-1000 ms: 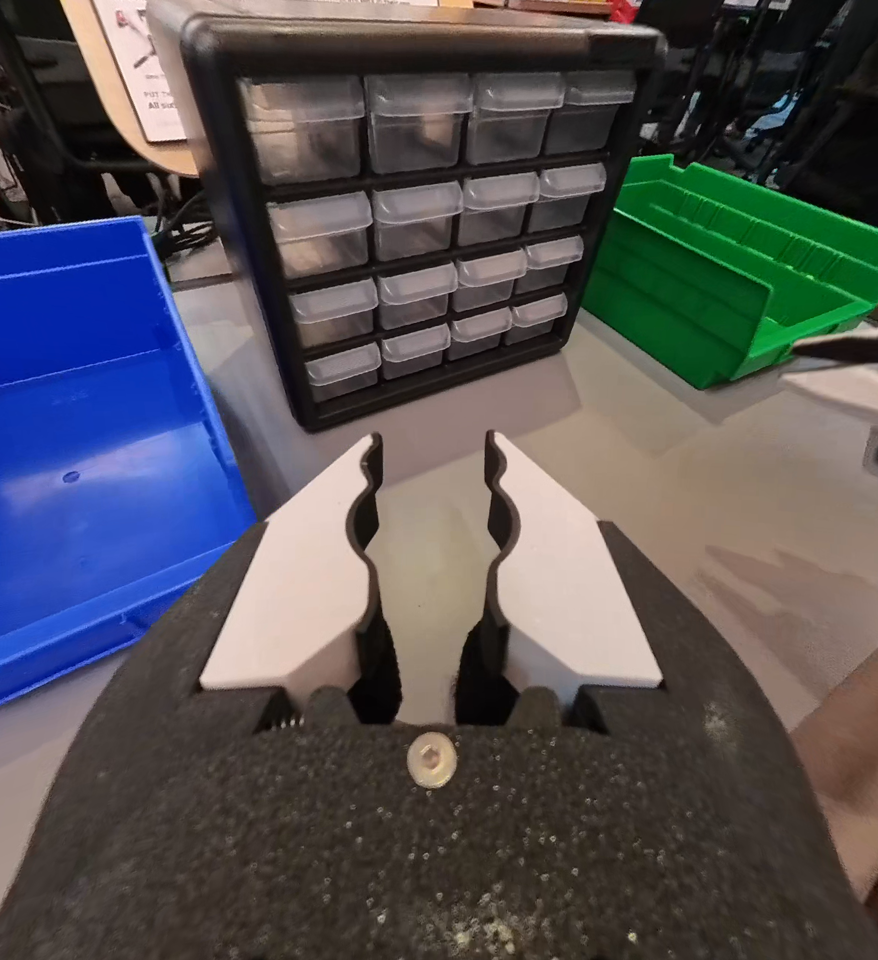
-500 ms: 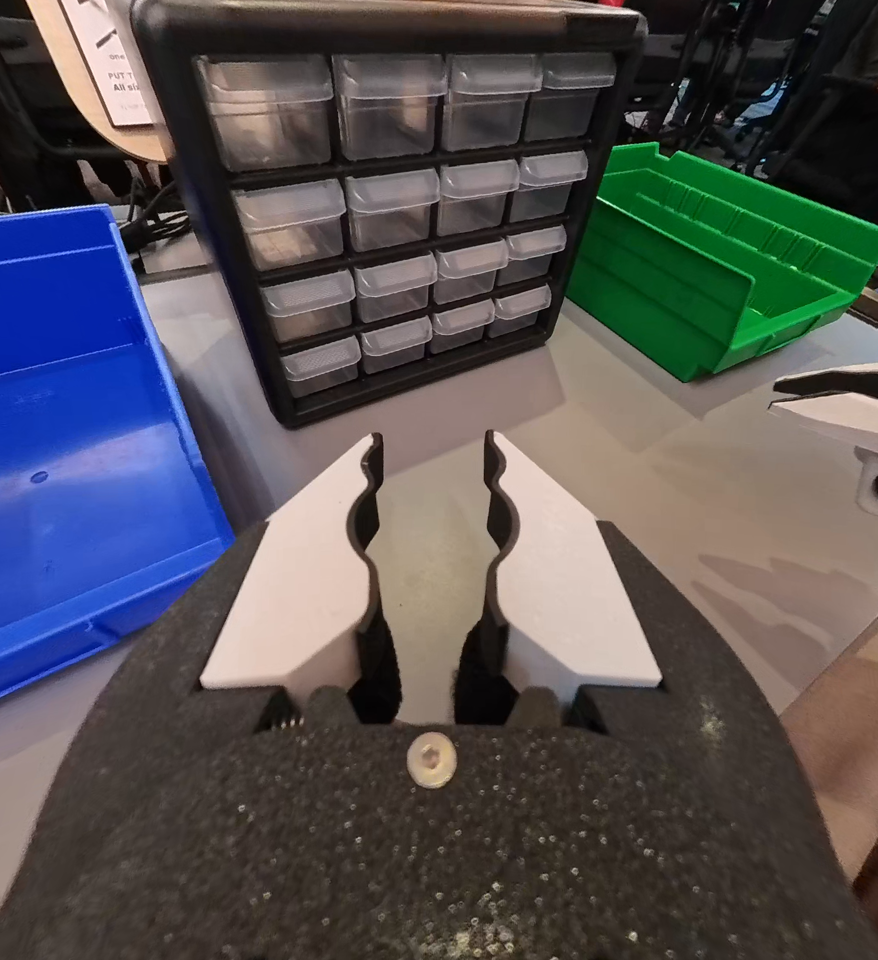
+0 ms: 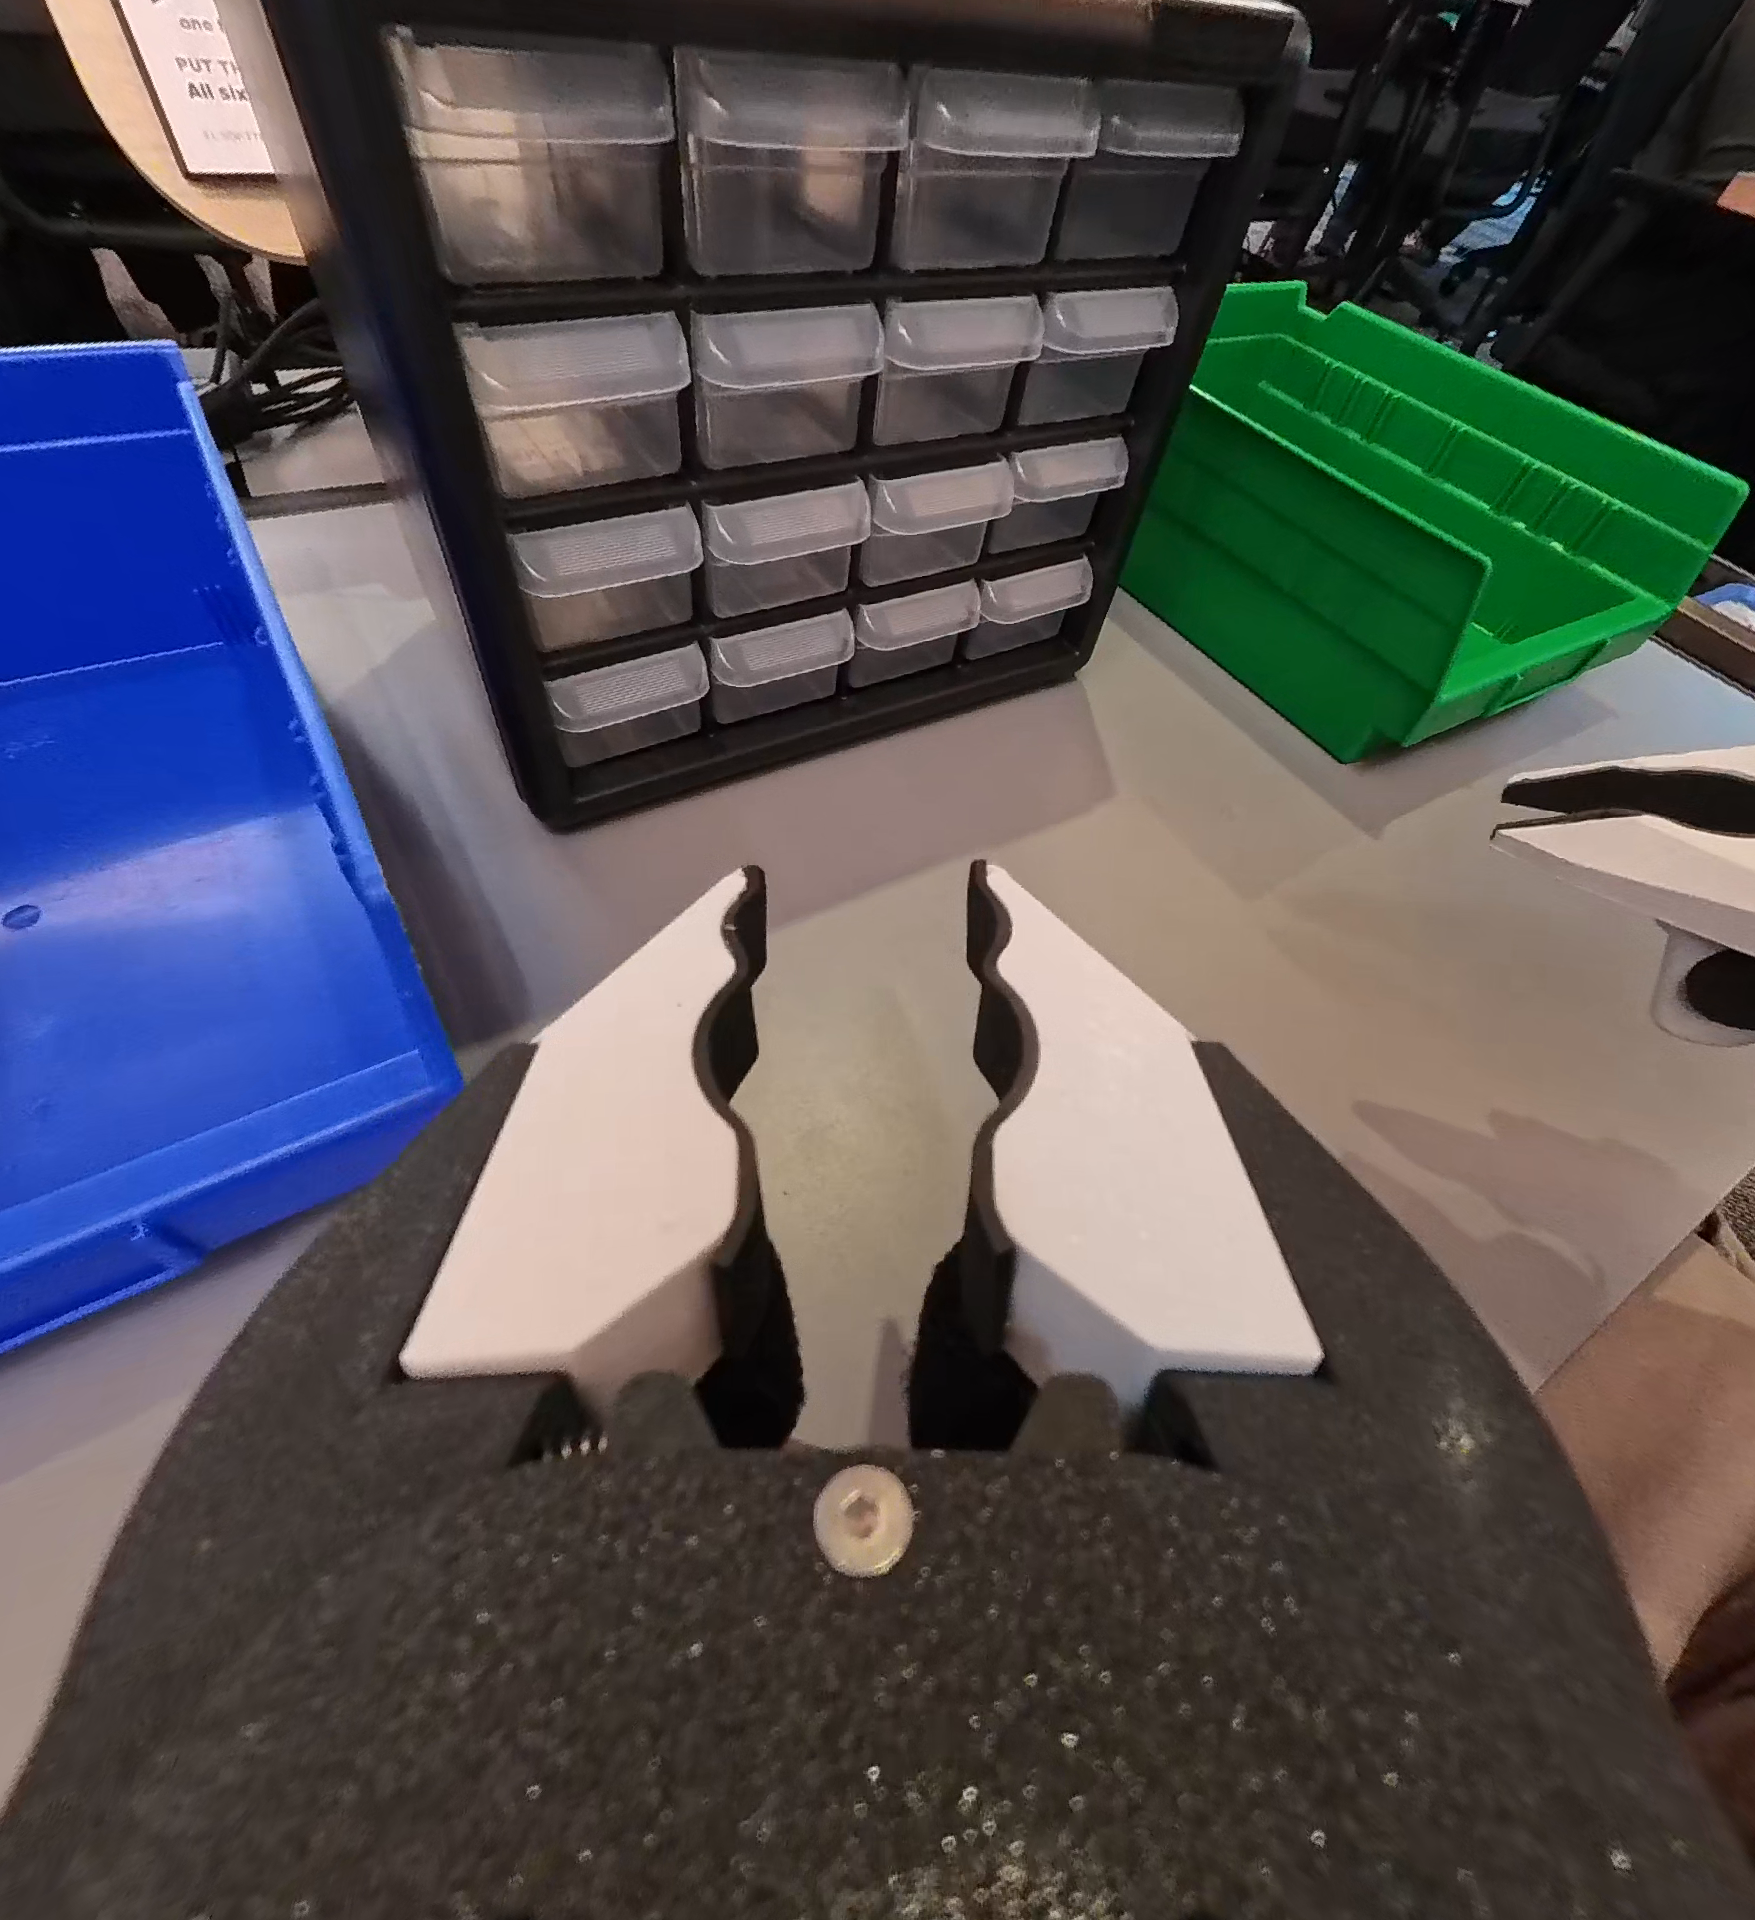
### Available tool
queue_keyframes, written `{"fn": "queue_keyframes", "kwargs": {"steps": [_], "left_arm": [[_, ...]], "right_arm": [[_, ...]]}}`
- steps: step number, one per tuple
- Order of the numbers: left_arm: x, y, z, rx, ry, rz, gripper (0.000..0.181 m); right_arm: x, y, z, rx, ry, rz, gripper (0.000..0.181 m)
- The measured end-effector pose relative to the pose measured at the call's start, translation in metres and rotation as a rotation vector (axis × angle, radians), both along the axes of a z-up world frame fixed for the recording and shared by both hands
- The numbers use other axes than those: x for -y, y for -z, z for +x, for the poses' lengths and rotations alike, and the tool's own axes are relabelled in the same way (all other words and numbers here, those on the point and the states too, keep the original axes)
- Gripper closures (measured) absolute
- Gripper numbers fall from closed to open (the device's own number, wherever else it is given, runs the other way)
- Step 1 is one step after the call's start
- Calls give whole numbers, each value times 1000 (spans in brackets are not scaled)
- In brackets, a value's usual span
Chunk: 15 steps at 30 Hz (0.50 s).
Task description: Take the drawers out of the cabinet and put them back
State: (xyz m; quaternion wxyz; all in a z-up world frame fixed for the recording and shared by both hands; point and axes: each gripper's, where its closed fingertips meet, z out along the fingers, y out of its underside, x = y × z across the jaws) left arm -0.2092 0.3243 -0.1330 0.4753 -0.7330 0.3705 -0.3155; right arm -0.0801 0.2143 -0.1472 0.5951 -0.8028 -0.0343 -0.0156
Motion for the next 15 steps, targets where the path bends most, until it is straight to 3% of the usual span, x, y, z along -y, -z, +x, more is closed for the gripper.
{"fn": "queue_keyframes", "kwargs": {"steps": [15], "left_arm": [[1,5,2,-5,14,-27,144]], "right_arm": [[0,0,5,39,12,4,165]]}}
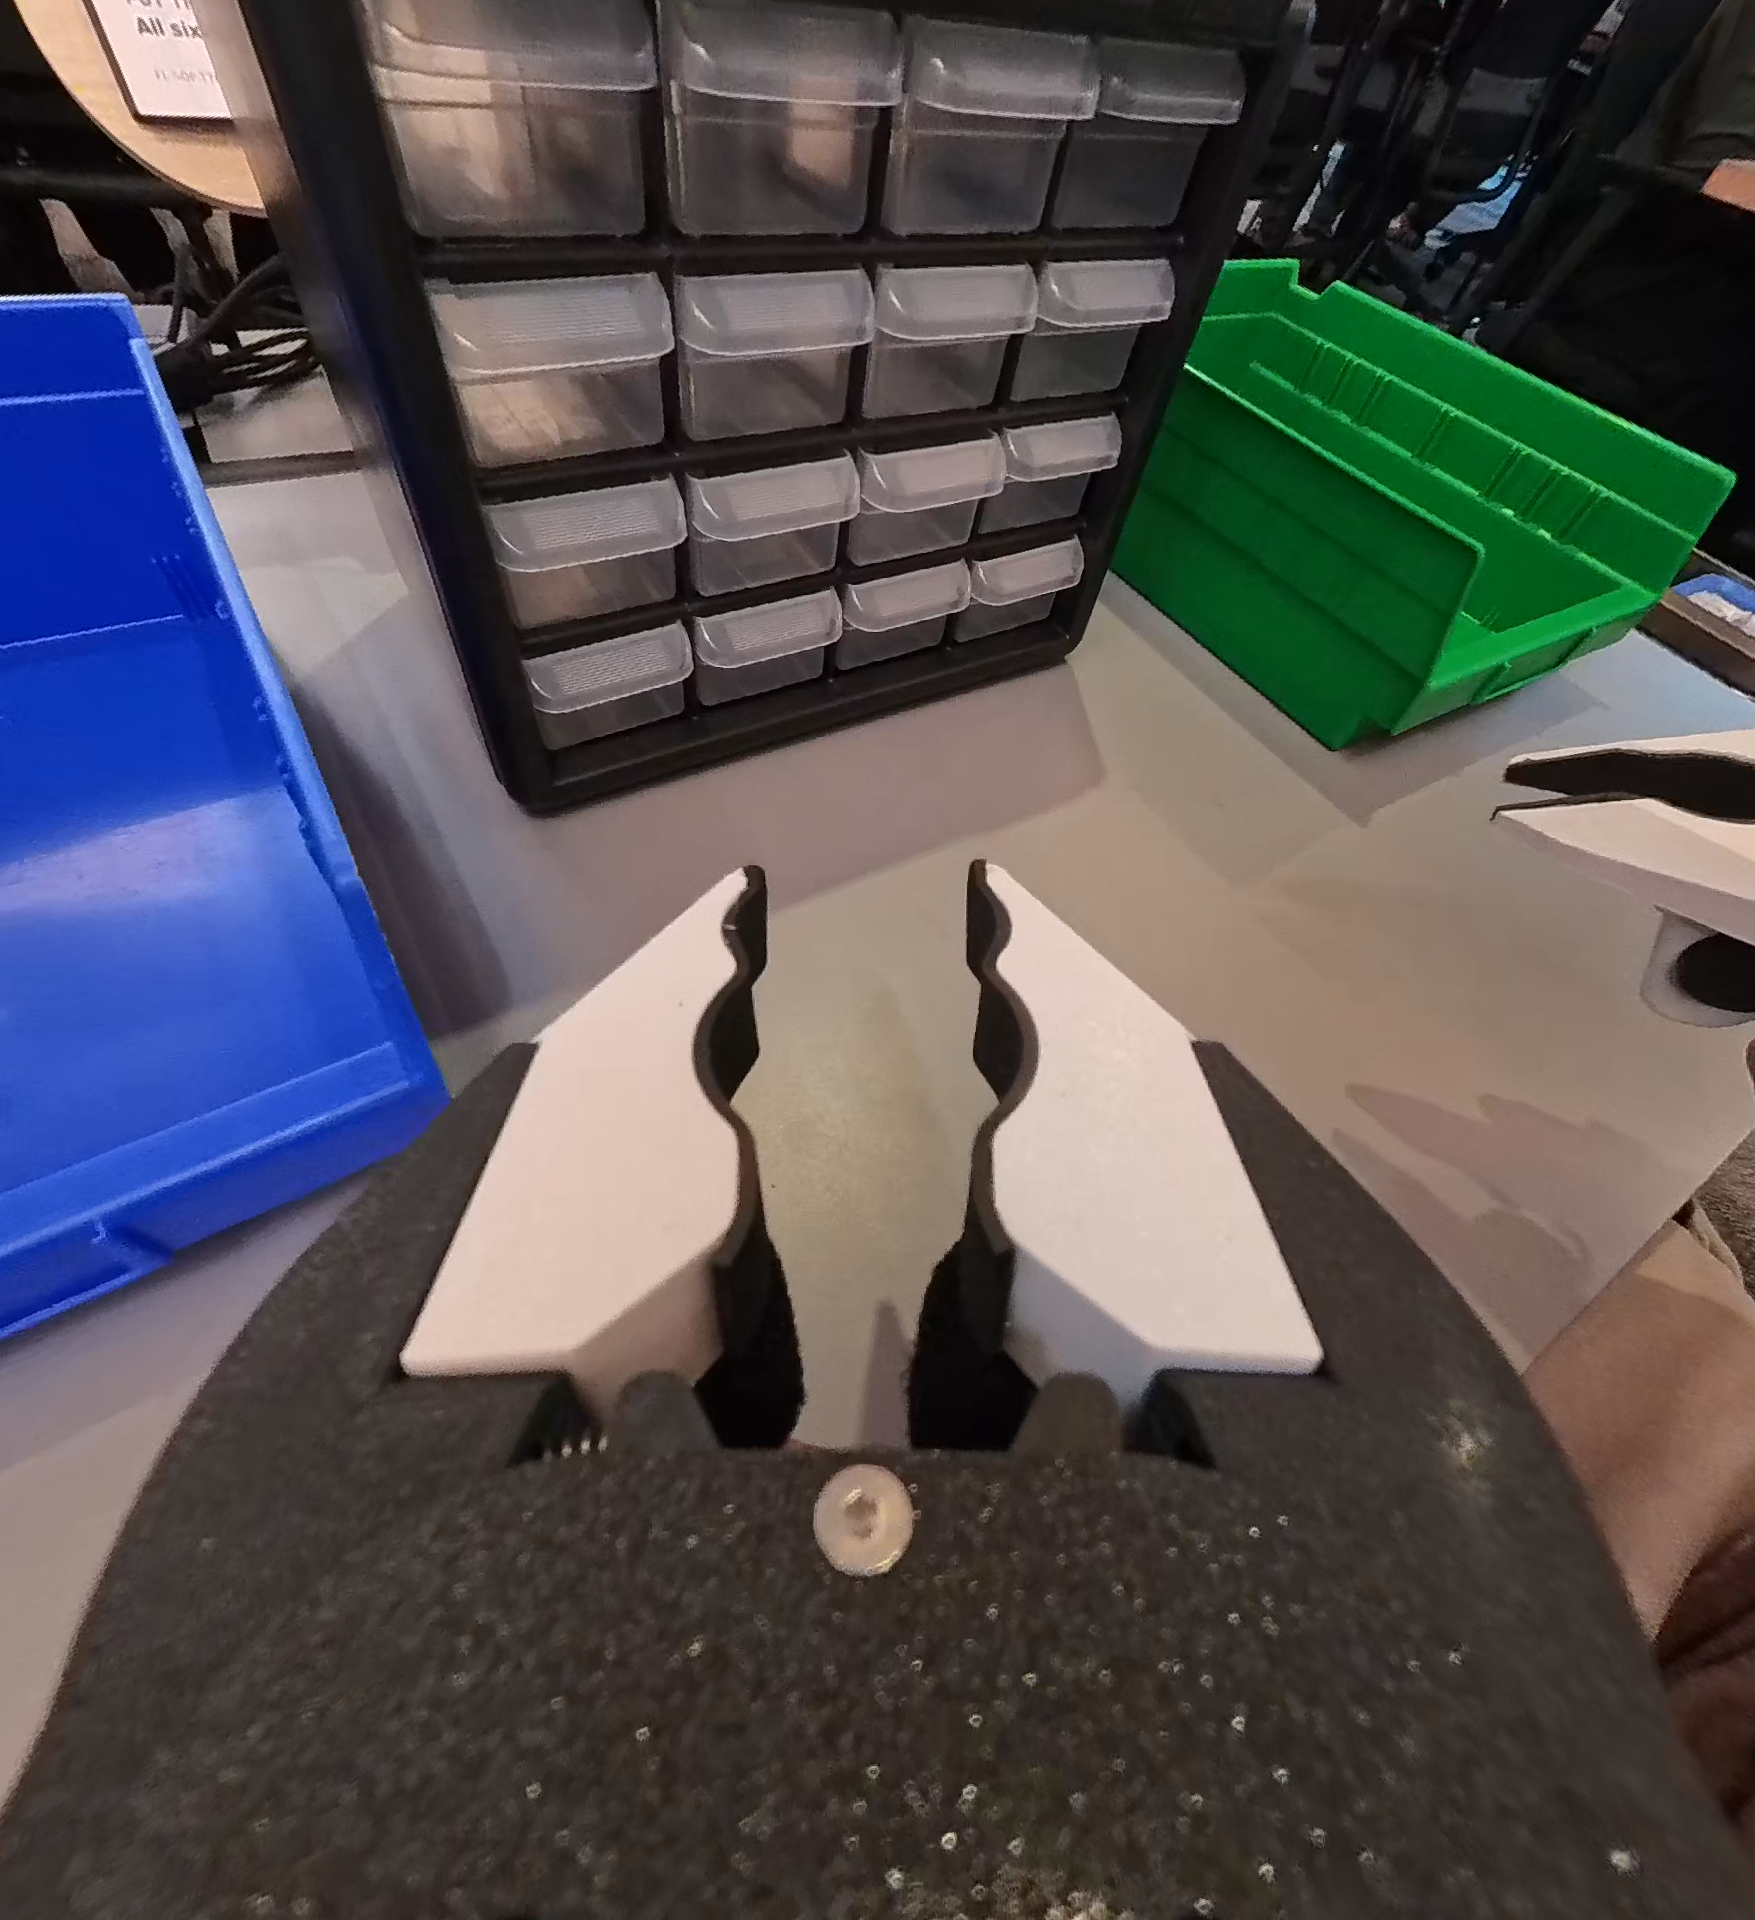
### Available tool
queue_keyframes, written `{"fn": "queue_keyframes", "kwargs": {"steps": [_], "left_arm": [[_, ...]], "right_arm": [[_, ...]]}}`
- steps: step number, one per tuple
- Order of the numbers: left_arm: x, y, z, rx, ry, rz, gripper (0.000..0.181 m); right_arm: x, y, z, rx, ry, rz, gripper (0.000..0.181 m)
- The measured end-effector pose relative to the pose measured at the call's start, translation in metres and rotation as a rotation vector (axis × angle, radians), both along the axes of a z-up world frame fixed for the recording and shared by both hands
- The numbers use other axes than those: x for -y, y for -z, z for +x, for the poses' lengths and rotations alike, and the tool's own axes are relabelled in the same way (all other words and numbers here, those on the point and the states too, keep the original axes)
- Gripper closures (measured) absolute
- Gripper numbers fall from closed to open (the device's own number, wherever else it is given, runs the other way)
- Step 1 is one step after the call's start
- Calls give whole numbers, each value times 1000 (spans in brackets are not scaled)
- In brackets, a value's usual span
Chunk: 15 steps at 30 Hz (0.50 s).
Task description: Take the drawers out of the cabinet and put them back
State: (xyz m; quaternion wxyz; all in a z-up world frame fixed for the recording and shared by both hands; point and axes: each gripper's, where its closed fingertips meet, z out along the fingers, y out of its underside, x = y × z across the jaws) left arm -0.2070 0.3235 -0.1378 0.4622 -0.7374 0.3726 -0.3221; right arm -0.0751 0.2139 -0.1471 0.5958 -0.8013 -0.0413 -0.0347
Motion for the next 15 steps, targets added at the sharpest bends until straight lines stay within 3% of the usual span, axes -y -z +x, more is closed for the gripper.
{"fn": "queue_keyframes", "kwargs": {"steps": [3,6,9,11,15], "left_arm": [[-5,-2,-5,-15,-23,10,151],[-11,-25,-1,18,24,27,150],[-13,-81,22,22,251,83,153],[-27,-113,37,-96,391,155,152],[-76,-151,78,-329,639,219,153]], "right_arm": [[-1,0,2,-18,7,1,165],[-4,2,2,-54,14,-5,165],[-6,6,-1,-63,24,-19,164],[-9,6,-5,-62,19,-17,164],[-15,9,-8,-51,5,-26,164]]}}
